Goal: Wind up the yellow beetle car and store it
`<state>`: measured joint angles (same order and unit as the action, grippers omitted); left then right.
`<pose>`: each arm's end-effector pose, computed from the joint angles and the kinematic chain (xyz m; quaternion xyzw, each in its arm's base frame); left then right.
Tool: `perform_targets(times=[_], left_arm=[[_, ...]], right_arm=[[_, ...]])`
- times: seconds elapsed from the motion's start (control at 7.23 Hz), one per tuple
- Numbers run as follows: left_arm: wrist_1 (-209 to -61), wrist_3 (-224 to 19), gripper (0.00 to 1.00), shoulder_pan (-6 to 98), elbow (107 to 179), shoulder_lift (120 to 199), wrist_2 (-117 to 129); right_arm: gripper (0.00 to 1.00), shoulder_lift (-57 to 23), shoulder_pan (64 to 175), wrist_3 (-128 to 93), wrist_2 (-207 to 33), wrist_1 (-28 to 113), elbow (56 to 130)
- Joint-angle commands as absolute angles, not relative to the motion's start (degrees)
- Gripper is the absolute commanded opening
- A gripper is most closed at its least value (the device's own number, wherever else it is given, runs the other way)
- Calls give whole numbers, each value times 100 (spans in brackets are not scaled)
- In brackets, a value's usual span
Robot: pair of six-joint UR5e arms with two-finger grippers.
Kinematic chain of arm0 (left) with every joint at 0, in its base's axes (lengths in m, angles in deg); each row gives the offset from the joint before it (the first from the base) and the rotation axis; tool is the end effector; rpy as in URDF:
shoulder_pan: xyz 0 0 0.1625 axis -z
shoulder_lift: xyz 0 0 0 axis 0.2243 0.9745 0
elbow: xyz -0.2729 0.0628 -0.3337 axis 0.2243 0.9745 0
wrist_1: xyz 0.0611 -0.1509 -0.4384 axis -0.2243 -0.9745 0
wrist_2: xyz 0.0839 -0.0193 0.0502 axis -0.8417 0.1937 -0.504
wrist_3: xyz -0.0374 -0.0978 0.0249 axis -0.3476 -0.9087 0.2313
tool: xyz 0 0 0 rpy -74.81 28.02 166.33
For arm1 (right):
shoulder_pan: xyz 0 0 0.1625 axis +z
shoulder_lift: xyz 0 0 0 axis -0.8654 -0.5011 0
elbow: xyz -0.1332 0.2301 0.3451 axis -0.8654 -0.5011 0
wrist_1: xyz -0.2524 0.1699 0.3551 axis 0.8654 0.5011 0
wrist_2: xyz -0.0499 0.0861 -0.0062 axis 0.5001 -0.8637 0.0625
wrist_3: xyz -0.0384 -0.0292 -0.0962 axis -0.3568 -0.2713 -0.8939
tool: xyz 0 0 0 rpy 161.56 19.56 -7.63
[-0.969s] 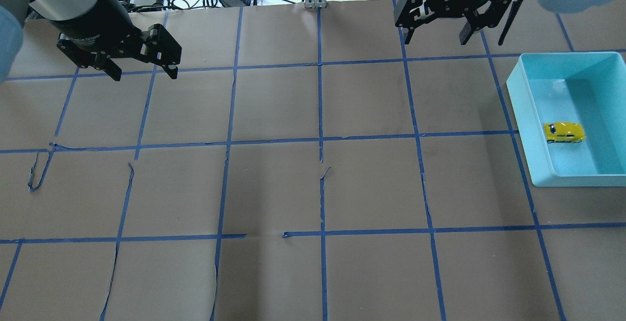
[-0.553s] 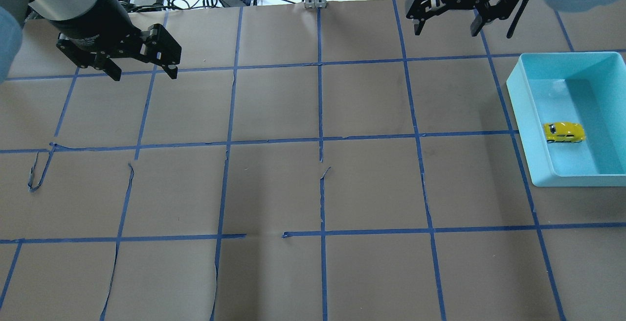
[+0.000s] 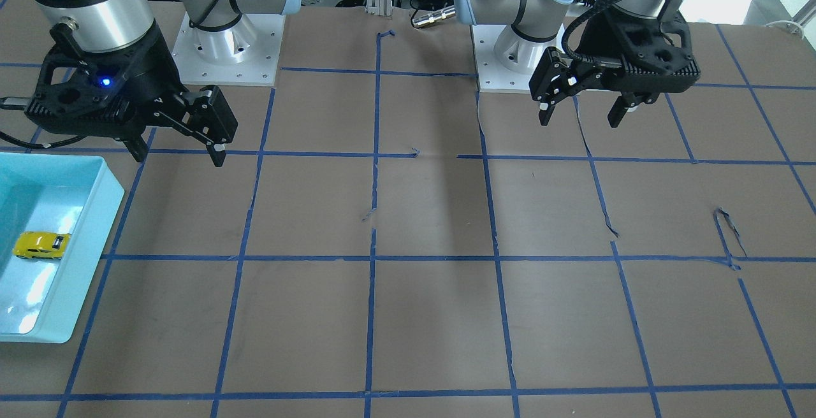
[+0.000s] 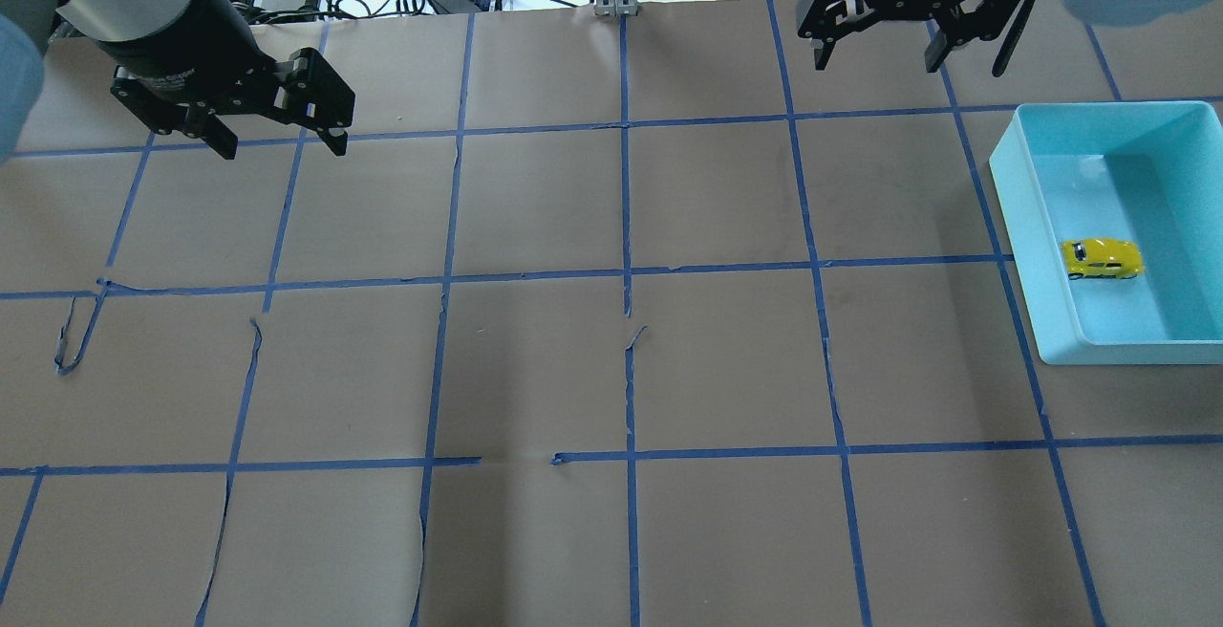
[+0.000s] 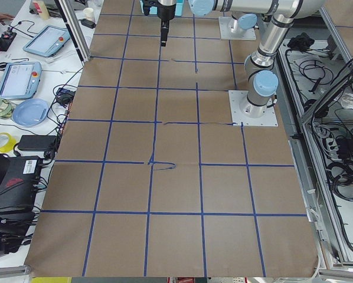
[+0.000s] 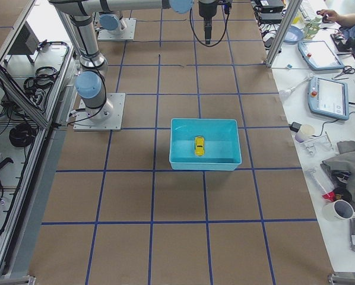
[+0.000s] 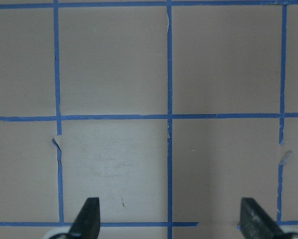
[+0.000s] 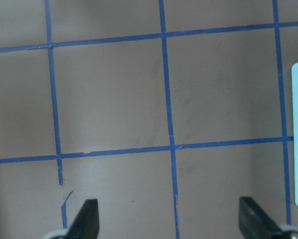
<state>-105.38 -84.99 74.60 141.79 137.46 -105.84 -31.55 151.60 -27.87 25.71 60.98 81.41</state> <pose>-0.1098 -0.5433 0.5221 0.0020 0.9988 -0.0490 0.0048 0.1523 -0.6025 0.5220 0.0354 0.9972 -0.0652 0.0103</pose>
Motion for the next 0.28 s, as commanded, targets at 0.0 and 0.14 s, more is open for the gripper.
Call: perform_targets(times=[0.0,0.14], left_arm=[[-10534,-8477,100,7467,14185,13746,-10571],[-10534,-8477,100,7467,14176,13737,-10571]], right_arm=[[100,-3155,15160,-2785,2570,6090,8149],[100,-3155,15160,-2785,2579,6081,8157]])
